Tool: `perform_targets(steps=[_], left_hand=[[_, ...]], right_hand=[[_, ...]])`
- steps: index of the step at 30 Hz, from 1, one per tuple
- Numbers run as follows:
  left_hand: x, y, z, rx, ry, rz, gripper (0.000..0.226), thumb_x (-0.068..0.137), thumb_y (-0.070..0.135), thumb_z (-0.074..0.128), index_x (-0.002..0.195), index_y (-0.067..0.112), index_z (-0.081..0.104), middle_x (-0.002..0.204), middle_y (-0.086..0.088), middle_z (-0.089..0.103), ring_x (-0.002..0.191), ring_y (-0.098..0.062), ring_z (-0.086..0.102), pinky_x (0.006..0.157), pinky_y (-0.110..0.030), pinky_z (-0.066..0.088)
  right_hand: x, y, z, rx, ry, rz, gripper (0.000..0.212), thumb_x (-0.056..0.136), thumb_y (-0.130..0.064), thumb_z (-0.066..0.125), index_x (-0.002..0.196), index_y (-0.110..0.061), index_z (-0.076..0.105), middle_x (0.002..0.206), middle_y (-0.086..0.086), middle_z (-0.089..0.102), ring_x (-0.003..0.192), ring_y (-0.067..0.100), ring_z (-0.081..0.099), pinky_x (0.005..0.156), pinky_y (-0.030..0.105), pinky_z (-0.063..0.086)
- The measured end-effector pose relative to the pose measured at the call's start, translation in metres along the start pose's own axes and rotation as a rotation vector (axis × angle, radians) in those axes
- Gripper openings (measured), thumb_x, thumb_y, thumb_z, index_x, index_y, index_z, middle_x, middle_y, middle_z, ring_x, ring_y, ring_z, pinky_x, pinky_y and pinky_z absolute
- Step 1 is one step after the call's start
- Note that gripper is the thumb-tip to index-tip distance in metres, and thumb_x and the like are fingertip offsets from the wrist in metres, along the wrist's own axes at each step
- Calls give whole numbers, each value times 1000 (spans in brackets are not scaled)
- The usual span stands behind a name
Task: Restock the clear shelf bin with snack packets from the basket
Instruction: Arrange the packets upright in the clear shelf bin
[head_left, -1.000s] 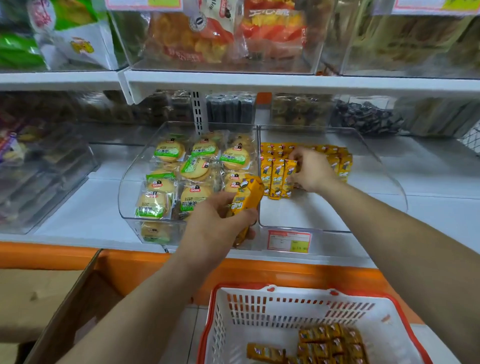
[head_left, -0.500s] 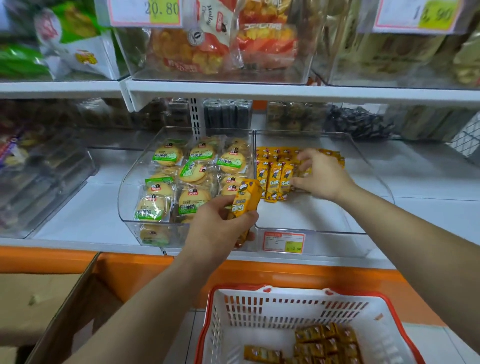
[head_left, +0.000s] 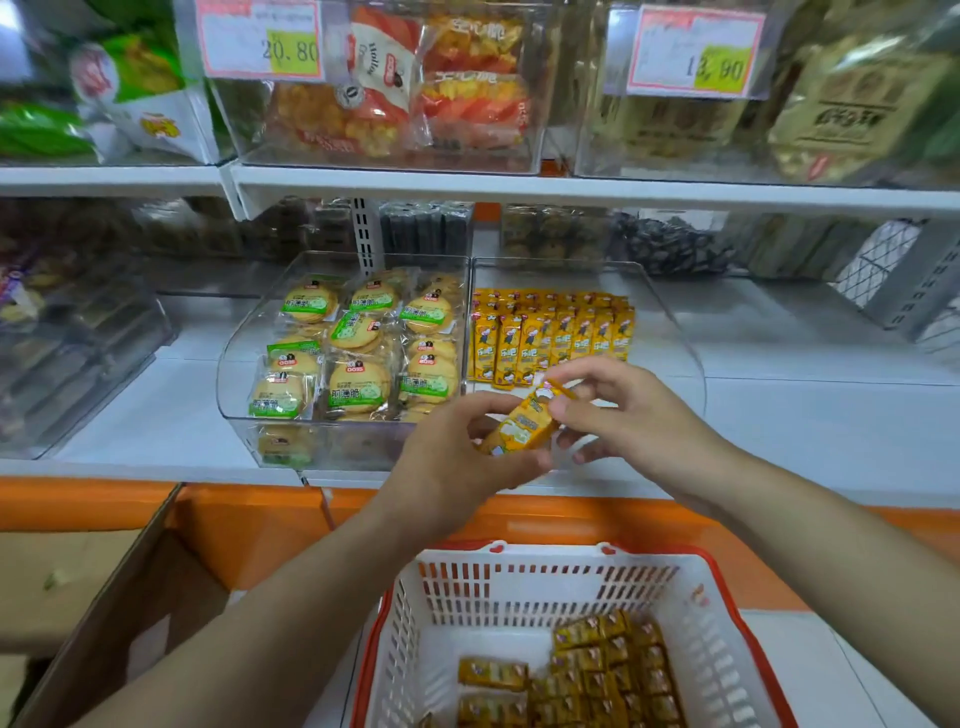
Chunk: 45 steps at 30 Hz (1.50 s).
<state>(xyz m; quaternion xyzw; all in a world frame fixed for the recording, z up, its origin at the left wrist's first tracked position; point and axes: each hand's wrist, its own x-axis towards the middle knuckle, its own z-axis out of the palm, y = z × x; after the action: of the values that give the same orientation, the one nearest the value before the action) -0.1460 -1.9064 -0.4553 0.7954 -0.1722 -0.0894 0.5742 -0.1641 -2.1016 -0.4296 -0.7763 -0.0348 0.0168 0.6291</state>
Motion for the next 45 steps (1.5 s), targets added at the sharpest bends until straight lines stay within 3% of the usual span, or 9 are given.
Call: perform_targets(steps=[4,11,14,17,24,33,37,40,45], left_hand=[[-1,4,-6,2,58,-16,58,57,50,82,111,38,67,100,6,72,64,-6,62,58,-23,54],[6,0,-10,-277,102,-114,45,77,18,86,112,10,59,78,-2,78,80,-22,76,74,-39,60],[8,-2,-6,-265,75,-90,29,82,16,83,104,15,66,76,0,77,84,-23,77,76,-41,63],[13,-1,-2,-179,64,-30,28,84,17,82,111,22,74,92,-4,80,88,-25,77,71,-37,63],[30,2,1,-187,91,16,30,74,33,82,102,32,74,93,0,79,96,-23,75,90,-51,60],[51,-35,-19,420,343,-33,73,79,44,85,142,28,50,130,9,59,111,-13,58,92,-44,57],[54,-44,-15,574,174,-111,79,74,61,82,138,34,46,133,9,62,109,-18,67,89,-48,58],[54,-45,-13,645,193,-103,82,72,65,80,138,33,44,132,9,63,108,-20,67,89,-48,56],[54,-44,-13,633,218,-99,81,72,63,82,137,33,44,129,11,66,105,-17,67,86,-46,58]], right_hand=[[-4,7,-10,-54,-43,61,15,88,-11,73,94,-17,60,83,7,67,68,19,69,61,32,53],[-9,17,5,-157,-135,24,8,89,-22,73,84,-25,67,92,2,71,82,20,74,69,36,59],[-2,11,6,-22,23,-50,14,95,-23,65,106,-31,64,102,0,70,84,18,73,72,42,61],[5,5,5,4,-61,-97,30,99,-25,59,123,-43,58,97,-7,70,82,26,71,67,38,61],[36,-4,-15,-4,-172,-67,38,80,-32,73,115,-28,59,82,-1,65,76,19,69,64,36,60],[149,50,-59,-507,291,-105,29,85,-12,76,103,-25,58,81,0,63,76,35,68,74,53,58],[187,81,-57,-613,348,-24,37,83,-16,77,117,-16,62,86,3,66,84,31,67,78,45,55],[201,93,-50,-651,355,-23,43,82,-17,78,122,-13,61,89,3,66,86,24,63,73,27,43],[207,97,-49,-692,408,23,46,78,-21,81,119,-14,60,101,6,70,95,24,63,76,26,40]])
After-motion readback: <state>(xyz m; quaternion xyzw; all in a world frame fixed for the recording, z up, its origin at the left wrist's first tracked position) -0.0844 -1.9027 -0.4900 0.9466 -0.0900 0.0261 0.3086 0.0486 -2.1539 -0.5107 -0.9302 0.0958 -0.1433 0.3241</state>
